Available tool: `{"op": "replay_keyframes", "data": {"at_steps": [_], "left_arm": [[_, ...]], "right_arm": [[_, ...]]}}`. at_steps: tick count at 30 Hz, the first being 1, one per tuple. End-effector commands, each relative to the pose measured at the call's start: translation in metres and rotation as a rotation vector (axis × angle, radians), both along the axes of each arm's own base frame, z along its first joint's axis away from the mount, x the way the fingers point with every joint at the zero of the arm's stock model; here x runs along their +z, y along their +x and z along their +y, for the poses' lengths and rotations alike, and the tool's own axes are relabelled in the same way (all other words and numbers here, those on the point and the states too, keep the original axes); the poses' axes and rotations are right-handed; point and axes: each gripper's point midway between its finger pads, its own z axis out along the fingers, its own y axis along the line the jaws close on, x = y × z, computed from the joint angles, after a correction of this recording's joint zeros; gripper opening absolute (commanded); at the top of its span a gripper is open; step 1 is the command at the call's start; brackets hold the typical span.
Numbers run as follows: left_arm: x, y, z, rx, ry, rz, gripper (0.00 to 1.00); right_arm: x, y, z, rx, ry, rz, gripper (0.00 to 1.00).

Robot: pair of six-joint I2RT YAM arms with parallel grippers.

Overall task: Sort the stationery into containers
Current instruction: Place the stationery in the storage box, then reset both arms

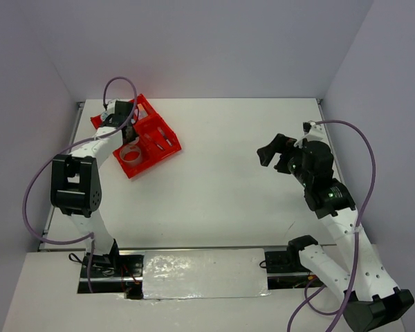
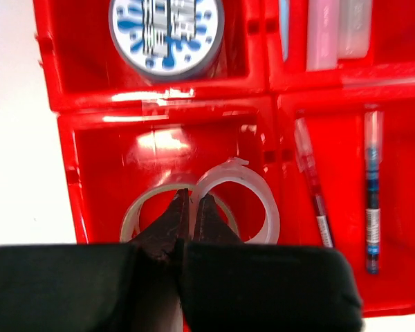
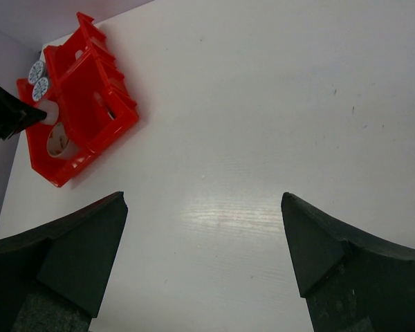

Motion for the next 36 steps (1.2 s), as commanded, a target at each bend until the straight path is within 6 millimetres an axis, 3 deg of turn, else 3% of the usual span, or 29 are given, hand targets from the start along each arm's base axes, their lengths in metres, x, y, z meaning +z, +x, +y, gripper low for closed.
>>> {"op": "replay_keyframes", "data": {"at_steps": [1, 16, 21, 23, 27, 29, 30, 31, 33, 34, 36], "left_arm": [[0.006, -0.003, -0.002, 0.015, -0.024, -0.040, 0.04], [0.005, -0.030, 0.007, 0.039, 0.008, -0.023, 0.39], [0.013, -0.038, 0.010, 0.049, 0.012, -0.031, 0.73], [0.022, -0.039, 0.010, 0.045, 0.015, -0.045, 0.83], [0.049, -0.046, 0.003, 0.000, -0.007, -0.094, 0.87], [0.075, -0.054, -0.008, -0.040, -0.008, -0.145, 0.89], [0.081, -0.063, -0.009, -0.045, 0.004, -0.144, 0.89], [0.101, -0.073, -0.009, -0.039, 0.018, -0.182, 0.90], [0.111, -0.091, -0.012, -0.043, 0.024, -0.190, 0.91], [0.128, -0.107, -0.010, -0.023, 0.021, -0.231, 0.92], [0.136, -0.125, -0.021, -0.052, 0.015, -0.263, 0.93]], "right_arm": [[0.016, 0.004, 0.010, 0.053, 0.005, -0.061, 1.00], [0.013, 0.002, 0.019, 0.084, 0.004, -0.052, 1.00], [0.011, 0.003, 0.022, 0.092, 0.001, -0.047, 0.99], [0.011, 0.003, 0.025, 0.105, -0.001, -0.046, 1.00], [0.007, 0.005, 0.028, 0.111, -0.014, -0.032, 1.00], [0.007, 0.005, 0.028, 0.105, -0.033, -0.032, 1.00], [0.006, 0.005, 0.024, 0.078, -0.047, -0.029, 1.00], [0.009, 0.005, 0.021, 0.063, -0.065, -0.038, 1.00], [0.014, 0.000, 0.015, 0.025, -0.109, -0.043, 1.00], [0.020, -0.005, 0.014, 0.020, -0.128, -0.055, 1.00], [0.034, -0.013, 0.005, -0.028, -0.156, -0.098, 1.00]]}}
